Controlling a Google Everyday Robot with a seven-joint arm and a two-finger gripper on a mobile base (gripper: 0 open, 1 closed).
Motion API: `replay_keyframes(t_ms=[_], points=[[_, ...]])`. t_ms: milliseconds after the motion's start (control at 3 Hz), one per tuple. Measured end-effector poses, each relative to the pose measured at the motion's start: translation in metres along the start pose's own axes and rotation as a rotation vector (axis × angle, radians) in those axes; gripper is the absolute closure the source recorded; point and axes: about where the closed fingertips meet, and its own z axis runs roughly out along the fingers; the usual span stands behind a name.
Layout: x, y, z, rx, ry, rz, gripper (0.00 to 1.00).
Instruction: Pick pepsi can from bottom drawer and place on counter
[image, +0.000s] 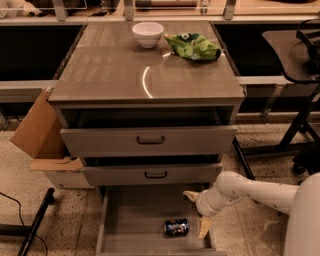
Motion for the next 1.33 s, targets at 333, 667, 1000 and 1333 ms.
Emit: replay_keyframes(t_ms=[333, 667, 1000, 1333], points=[[0.022, 0.004, 0.039, -0.035, 0.019, -0.004, 0.00], [0.042, 0.002, 0.070, -0.038, 0.012, 0.006, 0.00], [0.061, -0.004, 0.096, -0.017, -0.023, 0.031, 0.00], [0.075, -0.009, 0.119, -0.013, -0.043, 0.052, 0.00]])
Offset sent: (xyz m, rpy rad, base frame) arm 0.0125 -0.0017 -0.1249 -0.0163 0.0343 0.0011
